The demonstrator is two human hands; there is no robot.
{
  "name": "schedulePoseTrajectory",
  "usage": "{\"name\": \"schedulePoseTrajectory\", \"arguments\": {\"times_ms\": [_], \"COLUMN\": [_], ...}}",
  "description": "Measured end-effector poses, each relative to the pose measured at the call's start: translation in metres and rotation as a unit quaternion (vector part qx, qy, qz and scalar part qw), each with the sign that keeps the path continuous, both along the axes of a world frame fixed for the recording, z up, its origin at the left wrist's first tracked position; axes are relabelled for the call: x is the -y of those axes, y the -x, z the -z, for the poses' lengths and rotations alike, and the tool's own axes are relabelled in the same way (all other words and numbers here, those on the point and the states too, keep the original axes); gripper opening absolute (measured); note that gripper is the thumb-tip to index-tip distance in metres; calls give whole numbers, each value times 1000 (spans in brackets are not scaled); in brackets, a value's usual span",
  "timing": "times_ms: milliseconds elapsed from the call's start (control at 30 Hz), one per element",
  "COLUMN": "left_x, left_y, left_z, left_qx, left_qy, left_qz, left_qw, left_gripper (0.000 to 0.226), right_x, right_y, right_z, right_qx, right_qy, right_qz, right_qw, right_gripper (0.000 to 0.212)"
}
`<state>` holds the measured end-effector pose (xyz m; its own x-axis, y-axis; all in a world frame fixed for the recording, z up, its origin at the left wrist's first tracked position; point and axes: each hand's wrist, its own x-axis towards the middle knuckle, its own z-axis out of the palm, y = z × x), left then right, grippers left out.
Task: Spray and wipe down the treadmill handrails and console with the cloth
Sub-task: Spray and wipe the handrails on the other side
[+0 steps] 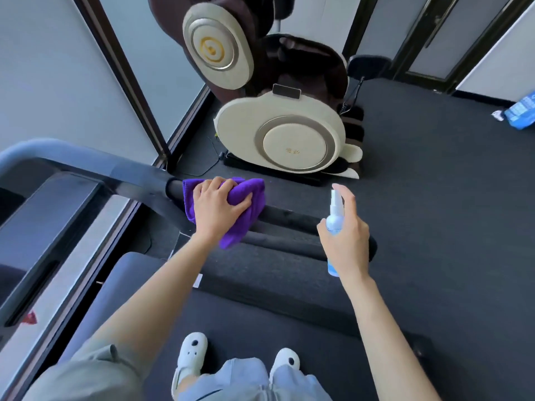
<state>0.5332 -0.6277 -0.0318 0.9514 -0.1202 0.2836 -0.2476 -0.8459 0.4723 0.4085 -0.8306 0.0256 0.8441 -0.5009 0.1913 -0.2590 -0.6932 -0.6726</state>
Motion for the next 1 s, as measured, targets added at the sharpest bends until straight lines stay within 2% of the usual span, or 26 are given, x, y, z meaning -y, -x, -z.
{"name": "schedulePoseTrajectory", "arguments": {"times_ms": [200, 267, 333, 433, 567, 700, 800, 867, 1000], "left_x": [-36, -27, -5, 40, 84, 46, -9, -31, -16], "left_y": [-8, -7, -3, 16, 41, 22, -4, -14, -16], "left_z": [-4, -5, -6, -1, 3, 1, -3, -3, 1], "left_qx": [12, -8, -16, -31, -37, 13, 10, 7, -5], "left_qy": [31, 64, 55, 8, 8, -51, -65, -40, 6], "left_qz": [-85, -114, -129, -93, -42, 41, -17, -56, -121], "left_qw": [996, 991, 990, 995, 998, 998, 998, 998, 993], "left_gripper": [40, 41, 40, 38, 36, 39, 51, 56, 54], "right_x": [24, 30, 34, 36, 36, 33, 31, 33, 39], "right_y": [7, 9, 9, 6, -2, -8, -8, -7, -7], "right_z": [9, 9, 9, 6, -1, -4, -2, 0, 2], "right_qx": [-19, -17, -18, -16, 3, 10, 5, 3, 0], "right_qy": [-9, -13, -19, -34, -46, -46, -43, -40, -33], "right_qz": [-41, -44, -41, -26, -7, -7, -13, -13, -8], "right_qw": [999, 999, 999, 999, 999, 999, 999, 999, 999], "right_gripper": [64, 63, 63, 63, 63, 63, 63, 63, 63]}}
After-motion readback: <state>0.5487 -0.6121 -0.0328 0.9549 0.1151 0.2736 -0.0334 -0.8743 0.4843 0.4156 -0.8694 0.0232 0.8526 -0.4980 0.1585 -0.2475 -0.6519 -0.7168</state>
